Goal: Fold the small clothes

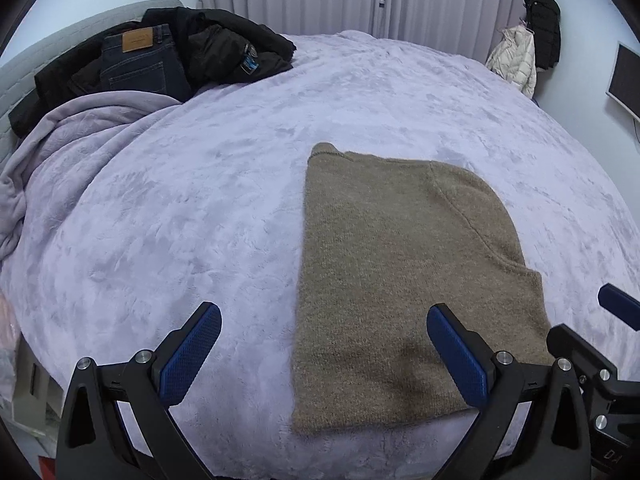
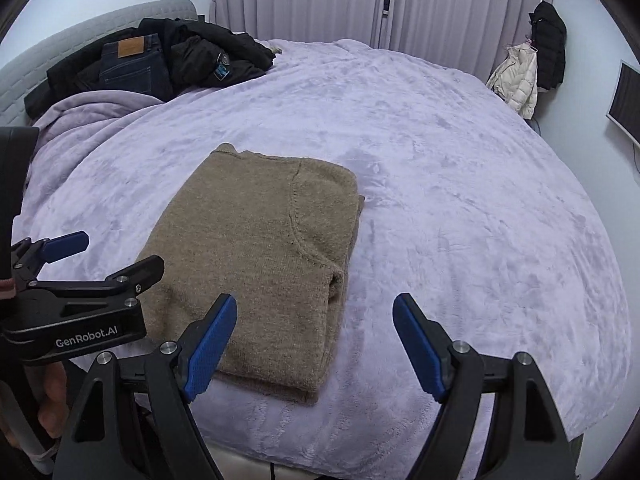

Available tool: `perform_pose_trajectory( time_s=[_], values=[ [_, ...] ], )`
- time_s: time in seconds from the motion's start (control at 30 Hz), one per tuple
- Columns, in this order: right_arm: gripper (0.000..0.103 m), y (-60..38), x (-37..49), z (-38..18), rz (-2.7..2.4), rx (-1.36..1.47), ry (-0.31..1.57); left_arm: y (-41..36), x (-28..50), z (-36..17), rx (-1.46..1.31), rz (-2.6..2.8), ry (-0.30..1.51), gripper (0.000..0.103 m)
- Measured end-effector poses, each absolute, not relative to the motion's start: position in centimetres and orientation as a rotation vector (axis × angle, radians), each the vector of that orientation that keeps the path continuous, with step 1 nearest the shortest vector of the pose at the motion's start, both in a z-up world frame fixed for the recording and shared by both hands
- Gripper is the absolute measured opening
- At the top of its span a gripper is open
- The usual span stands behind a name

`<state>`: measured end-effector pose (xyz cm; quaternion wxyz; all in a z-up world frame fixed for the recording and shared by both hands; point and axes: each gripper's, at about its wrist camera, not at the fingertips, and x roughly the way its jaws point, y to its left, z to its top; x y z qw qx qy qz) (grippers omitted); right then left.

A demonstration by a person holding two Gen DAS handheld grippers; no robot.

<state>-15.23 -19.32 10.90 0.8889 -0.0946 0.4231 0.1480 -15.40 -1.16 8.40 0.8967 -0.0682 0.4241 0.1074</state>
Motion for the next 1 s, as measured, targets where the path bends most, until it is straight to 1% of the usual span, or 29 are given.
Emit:
perform_pose_trajectory(
  time_s=[0.07, 0.3, 0.5, 1.0],
  values=[
    [0.083, -19.2, -15.2, 10.6, 0.302, -0.204, 0.881, -0.9, -15.6, 8.6, -0.154, 0.246, 0.854, 0.103],
    [0.083, -19.0, -15.1, 10.3, 0.294, -0.235, 0.879, -0.7, -15.3, 8.0, -0.123, 0.254, 0.916, 0.103],
    [0.083, -19.0, -15.1, 10.3, 0.300, -0.242, 0.885, -1.3, -15.6, 8.6, -0.074, 0.282, 0.899, 0.103],
    [0.083, -19.2, -15.3, 11.3, 0.301, -0.220, 0.875, -1.8, -16.3, 9.8, -0.068, 0.269, 0.859, 0.103]
  ],
)
